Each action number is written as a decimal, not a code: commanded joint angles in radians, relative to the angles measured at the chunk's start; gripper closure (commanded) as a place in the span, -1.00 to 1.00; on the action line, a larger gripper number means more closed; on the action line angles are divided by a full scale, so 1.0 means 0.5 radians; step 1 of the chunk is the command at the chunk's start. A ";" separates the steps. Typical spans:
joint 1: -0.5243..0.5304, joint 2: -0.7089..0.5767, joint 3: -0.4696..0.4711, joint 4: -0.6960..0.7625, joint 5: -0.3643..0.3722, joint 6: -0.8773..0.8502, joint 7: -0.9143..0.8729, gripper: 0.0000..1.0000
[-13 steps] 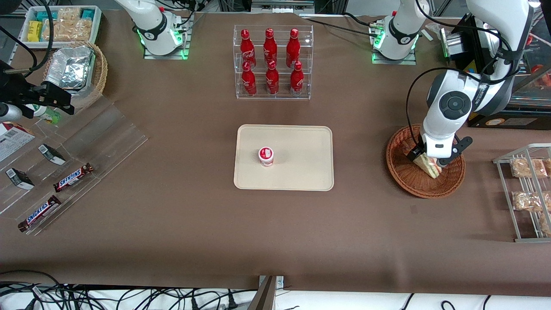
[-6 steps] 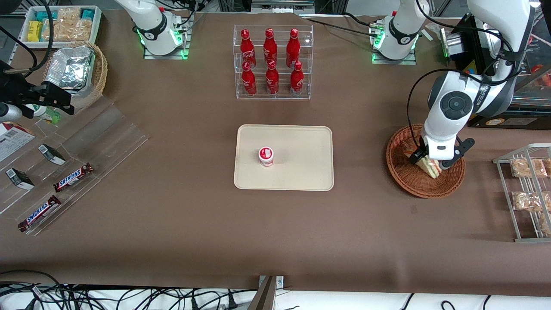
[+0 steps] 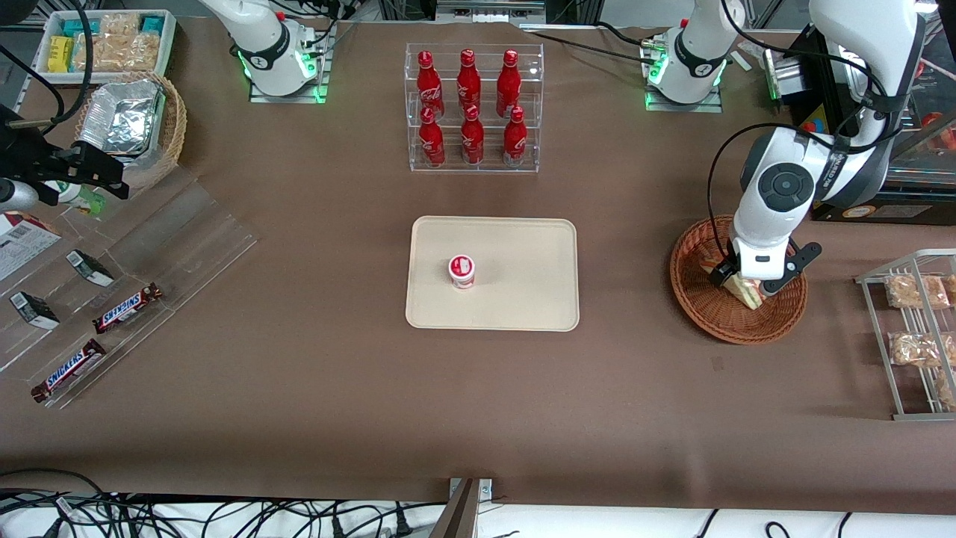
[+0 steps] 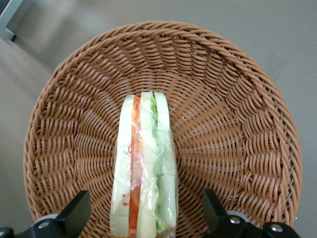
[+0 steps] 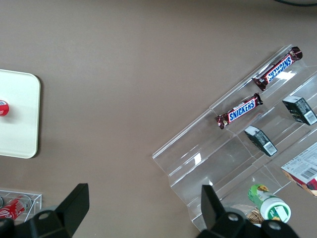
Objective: Place sandwich from basket to tray
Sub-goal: 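Lower the open left gripper around the sandwich and close it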
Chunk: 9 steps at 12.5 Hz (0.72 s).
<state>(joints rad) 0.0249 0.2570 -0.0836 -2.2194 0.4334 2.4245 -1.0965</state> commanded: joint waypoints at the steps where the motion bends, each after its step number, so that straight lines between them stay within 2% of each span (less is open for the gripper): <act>1: 0.012 0.017 -0.005 0.033 0.066 -0.014 -0.077 -0.25; 2: 0.012 0.017 -0.005 0.033 0.066 -0.014 -0.077 0.04; 3: 0.012 0.017 -0.005 0.033 0.066 -0.014 -0.080 0.14; 5: 0.012 0.017 -0.002 0.033 0.066 -0.017 -0.080 0.20; 6: 0.012 0.014 -0.002 0.033 0.066 -0.017 -0.080 0.29; 9: 0.015 0.008 -0.002 0.048 0.066 -0.023 -0.077 0.31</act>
<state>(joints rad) 0.0259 0.2570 -0.0813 -2.2181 0.4335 2.4244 -1.1149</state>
